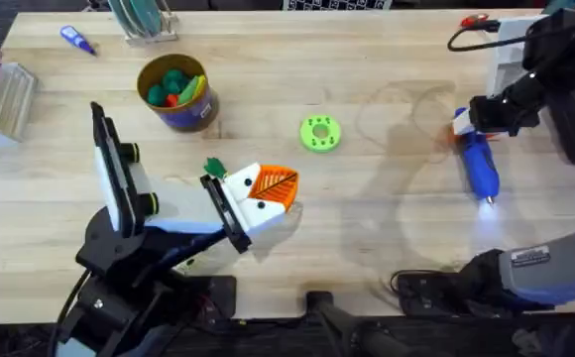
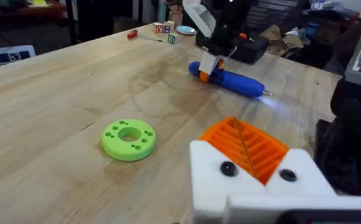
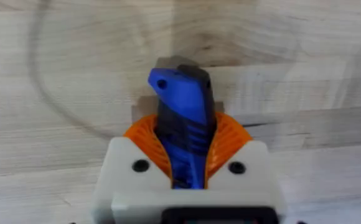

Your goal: Pick up the gripper from the table and insert it into the empty holder that is missing its gripper. Then pick up a screw, insert it into the mounting hole, and use the screwdriver to tighten it. Finally, clean up the table by picking up the vegetable and placing it into the bucket.

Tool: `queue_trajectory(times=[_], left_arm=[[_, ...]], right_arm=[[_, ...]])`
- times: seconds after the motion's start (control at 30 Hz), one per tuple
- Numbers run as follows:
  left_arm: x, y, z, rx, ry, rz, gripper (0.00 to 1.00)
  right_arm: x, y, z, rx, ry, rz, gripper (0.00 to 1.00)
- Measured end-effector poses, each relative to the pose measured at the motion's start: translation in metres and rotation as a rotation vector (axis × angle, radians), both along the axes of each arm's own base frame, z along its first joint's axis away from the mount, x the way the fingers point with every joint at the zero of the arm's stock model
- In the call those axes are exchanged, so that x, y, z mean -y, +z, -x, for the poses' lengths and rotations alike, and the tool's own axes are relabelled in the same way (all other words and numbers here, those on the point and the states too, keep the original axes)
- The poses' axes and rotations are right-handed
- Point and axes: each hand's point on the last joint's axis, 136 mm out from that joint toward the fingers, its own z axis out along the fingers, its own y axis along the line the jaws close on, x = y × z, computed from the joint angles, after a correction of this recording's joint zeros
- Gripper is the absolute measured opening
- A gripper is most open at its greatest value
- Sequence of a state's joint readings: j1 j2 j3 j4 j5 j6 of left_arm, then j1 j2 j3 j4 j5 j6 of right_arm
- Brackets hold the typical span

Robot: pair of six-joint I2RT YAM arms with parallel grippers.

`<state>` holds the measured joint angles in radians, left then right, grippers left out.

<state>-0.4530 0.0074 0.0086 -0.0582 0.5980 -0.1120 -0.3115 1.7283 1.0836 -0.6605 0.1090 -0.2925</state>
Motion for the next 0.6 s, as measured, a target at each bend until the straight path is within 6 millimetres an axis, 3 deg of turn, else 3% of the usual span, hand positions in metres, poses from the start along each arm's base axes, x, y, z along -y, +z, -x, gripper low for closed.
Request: queue_trajectory(times=[0.33,0.43,0.6], left_arm=[[0.000,0.000,0.000,0.000,0.000,0.000,0.006],[0.000,0.000,0.000,0.000,0.000,0.000,0.006],[0.000,0.000,0.000,0.000,0.000,0.000,0.006]], right_arm=[[0.003,0.005,0.005,-0.003,-0.007,0.021,0.183],[0.005,0.024,0.007,0.043,-0.012,0.044,0.179],[0.005,0.076,0.003,0.200,-0.013,0.088,0.173]])
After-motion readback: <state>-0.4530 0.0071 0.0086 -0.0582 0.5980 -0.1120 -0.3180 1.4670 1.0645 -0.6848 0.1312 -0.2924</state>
